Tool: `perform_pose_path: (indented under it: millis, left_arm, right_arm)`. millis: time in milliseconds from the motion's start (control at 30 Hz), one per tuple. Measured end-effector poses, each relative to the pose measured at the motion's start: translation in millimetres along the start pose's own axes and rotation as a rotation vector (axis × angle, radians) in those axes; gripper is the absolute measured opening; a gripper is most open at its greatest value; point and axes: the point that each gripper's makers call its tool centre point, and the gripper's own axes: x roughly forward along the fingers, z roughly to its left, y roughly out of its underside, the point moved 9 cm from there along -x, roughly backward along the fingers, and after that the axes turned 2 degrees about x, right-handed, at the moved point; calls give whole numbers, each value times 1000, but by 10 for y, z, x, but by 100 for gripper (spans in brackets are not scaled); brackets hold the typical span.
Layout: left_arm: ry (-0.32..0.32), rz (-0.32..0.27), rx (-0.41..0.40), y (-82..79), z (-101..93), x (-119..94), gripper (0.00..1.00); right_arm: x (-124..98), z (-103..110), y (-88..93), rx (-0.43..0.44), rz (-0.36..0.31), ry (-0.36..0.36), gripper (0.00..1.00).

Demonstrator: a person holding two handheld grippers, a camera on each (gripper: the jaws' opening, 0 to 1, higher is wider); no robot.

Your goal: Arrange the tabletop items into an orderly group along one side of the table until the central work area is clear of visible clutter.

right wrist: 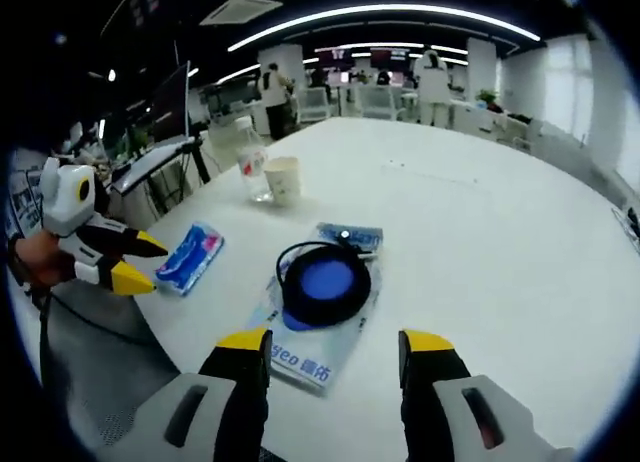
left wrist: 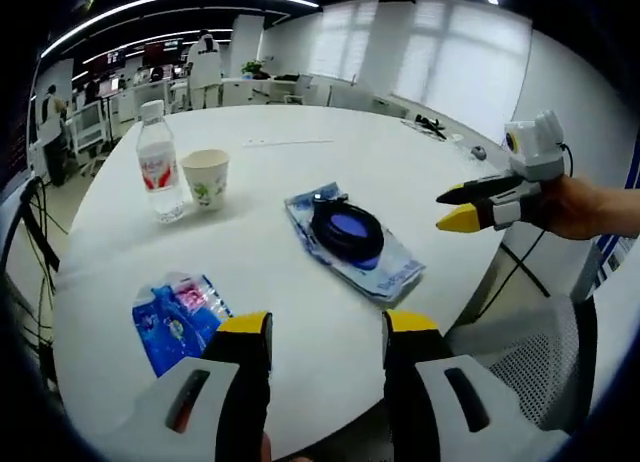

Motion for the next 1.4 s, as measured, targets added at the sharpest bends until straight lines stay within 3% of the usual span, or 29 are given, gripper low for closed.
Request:
perform_pose_path:
  millis: [133,233,567,767,1000,1200,1400]
  left_arm:
    - [-24,18,-40,67,30,-29,41]
    - [-80,47,-88,191,105,-48,41]
    - [-159,58,-182,264,208,-164,40]
    - [-198,100,-249,355,231,-237,35]
    - [-285,98,-400,436,370,-315,31]
    - [-291,128,-471,573,457,-314,26]
    - [-301,128,-548,603,444,-322,27]
  right_arm:
    - [36,91,28,8,3,-20,51]
    - [67,179,24,7,2,-37,51]
    - [152,304,10,-38,7,-83,51]
    - [157,321,-8,-50,8,-95,50]
    - [148,292,-31,-11,-14,-79,50]
    - [153,281,-21,-14,-9,-81,50]
    - [142,269,-33,-11,-9,-81,49]
